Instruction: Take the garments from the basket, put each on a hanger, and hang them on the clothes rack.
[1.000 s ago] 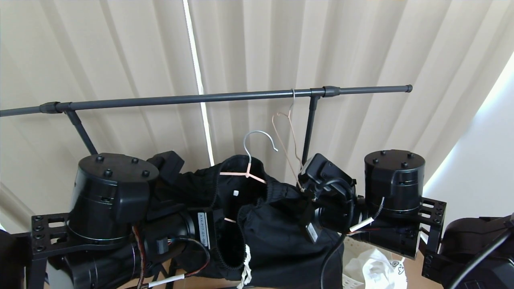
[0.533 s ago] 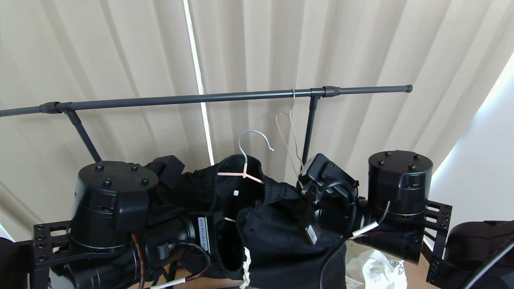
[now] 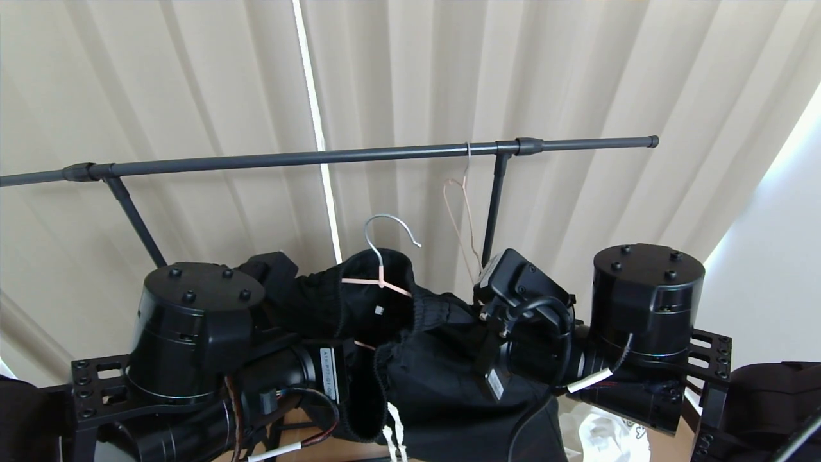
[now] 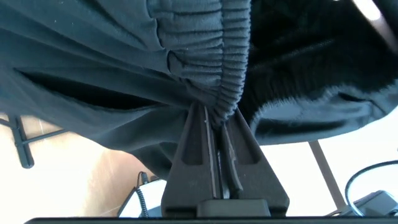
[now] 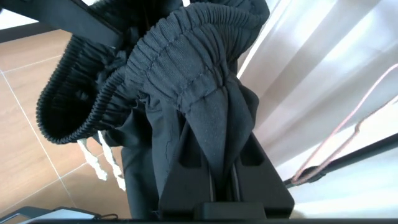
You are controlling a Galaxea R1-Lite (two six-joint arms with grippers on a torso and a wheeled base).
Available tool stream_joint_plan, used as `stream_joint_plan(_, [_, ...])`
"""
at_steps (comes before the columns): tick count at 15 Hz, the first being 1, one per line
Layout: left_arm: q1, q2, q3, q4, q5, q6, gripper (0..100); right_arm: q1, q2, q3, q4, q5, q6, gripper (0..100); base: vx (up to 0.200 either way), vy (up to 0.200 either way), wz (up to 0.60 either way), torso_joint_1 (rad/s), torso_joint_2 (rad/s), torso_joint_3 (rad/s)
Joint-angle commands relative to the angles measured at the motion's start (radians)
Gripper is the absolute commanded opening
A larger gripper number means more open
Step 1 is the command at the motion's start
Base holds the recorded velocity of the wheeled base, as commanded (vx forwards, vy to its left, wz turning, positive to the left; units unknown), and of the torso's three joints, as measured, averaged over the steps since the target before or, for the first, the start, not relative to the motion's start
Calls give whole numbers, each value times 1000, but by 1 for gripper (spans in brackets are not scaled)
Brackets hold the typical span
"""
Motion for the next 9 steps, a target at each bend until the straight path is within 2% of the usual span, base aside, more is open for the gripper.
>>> stream_joint_plan(1, [0,5,1,0,1,-1,0,10,-5,2,0,-1,-1,0,0,0,0,0,0,0])
stream_joint_plan(9, [-2,7,1,-3,1,-2,0,35,-35,25,-38,-1,-2,0,0,0,0,0,0,0])
